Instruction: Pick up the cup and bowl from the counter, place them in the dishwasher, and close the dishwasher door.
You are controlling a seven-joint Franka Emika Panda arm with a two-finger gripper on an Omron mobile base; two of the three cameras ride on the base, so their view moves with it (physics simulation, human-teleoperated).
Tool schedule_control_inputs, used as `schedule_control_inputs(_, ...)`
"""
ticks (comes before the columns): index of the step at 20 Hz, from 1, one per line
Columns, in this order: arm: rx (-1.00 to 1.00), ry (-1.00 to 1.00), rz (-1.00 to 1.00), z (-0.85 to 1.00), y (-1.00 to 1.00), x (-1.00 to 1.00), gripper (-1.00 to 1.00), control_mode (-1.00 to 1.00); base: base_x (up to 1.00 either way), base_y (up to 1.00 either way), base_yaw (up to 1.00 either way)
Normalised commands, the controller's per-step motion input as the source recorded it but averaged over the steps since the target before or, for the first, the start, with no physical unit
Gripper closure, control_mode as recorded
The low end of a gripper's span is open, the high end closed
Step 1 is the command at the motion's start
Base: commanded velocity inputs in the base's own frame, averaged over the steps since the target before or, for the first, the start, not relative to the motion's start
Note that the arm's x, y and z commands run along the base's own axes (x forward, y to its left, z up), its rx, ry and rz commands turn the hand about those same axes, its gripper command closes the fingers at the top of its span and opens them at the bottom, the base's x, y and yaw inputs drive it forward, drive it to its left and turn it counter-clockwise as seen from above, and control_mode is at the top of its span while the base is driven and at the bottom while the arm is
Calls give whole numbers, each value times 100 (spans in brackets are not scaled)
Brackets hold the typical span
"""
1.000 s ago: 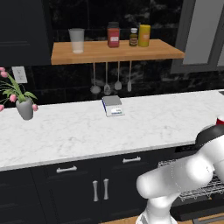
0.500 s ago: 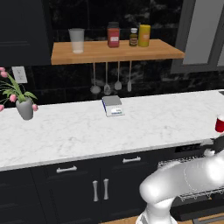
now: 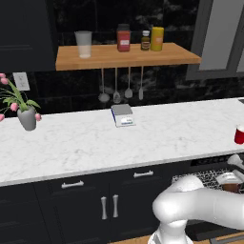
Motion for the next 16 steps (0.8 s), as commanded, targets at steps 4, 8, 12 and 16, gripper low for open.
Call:
schedule_control_inputs(4, 2, 0, 0, -4, -3, 27, 100, -100, 0, 0, 0)
schedule_control_inputs(8, 0, 0, -1, -11, 0, 49, 100, -100, 0, 0, 0)
schedule_control_inputs(12, 0, 0, -1, -19, 0, 41, 100, -100, 0, 0, 0)
schedule_control_inputs(16, 0, 0, 0, -34, 0, 1, 100, -100, 0, 0, 0)
